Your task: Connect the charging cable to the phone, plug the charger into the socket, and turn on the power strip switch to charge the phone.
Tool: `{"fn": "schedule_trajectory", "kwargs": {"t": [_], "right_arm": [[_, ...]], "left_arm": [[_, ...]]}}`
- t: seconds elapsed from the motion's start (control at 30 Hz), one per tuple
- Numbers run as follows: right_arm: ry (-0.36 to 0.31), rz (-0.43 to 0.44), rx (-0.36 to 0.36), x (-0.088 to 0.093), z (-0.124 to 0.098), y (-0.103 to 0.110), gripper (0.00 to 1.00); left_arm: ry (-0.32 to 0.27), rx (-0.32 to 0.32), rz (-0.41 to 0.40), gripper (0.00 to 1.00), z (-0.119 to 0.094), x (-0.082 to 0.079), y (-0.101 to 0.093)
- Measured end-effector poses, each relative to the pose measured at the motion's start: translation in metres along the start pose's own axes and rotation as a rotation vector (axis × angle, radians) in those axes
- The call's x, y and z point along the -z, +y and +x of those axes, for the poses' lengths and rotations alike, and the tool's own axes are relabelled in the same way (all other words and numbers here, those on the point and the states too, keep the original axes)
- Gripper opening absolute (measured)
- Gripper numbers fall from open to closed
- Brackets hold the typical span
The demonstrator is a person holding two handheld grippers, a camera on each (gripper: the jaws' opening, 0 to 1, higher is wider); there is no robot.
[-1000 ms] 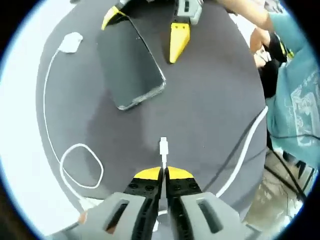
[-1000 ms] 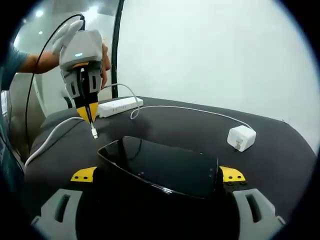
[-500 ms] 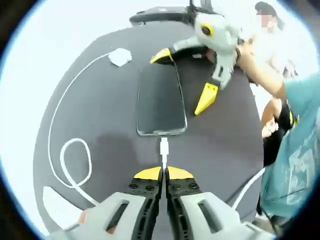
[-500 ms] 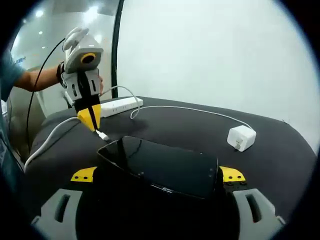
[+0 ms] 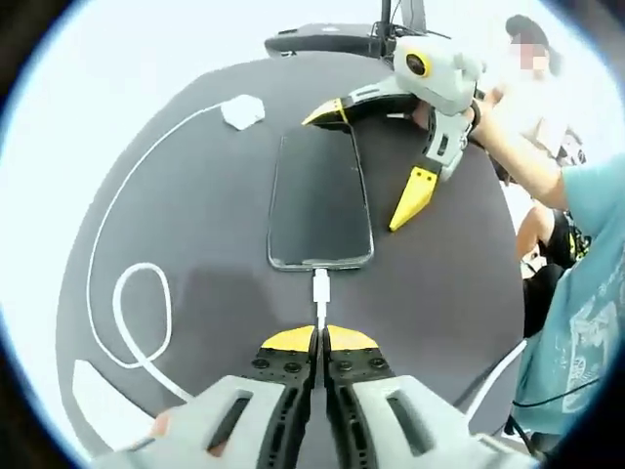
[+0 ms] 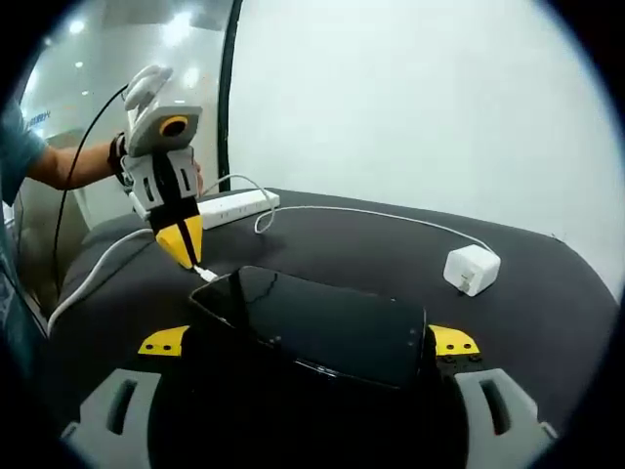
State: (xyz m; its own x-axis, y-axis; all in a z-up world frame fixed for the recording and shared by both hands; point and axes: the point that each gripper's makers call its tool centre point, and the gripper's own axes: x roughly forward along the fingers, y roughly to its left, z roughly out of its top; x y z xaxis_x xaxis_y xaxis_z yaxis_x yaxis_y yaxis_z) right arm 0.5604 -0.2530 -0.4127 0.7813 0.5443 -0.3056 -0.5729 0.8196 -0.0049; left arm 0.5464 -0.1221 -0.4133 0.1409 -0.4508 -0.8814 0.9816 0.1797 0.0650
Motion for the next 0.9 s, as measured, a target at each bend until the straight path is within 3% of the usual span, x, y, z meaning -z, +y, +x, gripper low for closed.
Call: {"fn": "schedule_trajectory", "kwargs": {"t": [0.5,0.9], "right_arm": [[0.0,0.0,0.002,0.0,0.0002,-0.0004,0.93],[-0.001,-0.001,0.003,0.0,0.0,-0.0001,0.93]], "left_arm": [[-0.037,-0.037,-0.054,0.0,0.0015,0.0021,-0.0034],[-0.004,-0.038,-0.117,0.0,0.0038,0.0058,-0.0061]]}}
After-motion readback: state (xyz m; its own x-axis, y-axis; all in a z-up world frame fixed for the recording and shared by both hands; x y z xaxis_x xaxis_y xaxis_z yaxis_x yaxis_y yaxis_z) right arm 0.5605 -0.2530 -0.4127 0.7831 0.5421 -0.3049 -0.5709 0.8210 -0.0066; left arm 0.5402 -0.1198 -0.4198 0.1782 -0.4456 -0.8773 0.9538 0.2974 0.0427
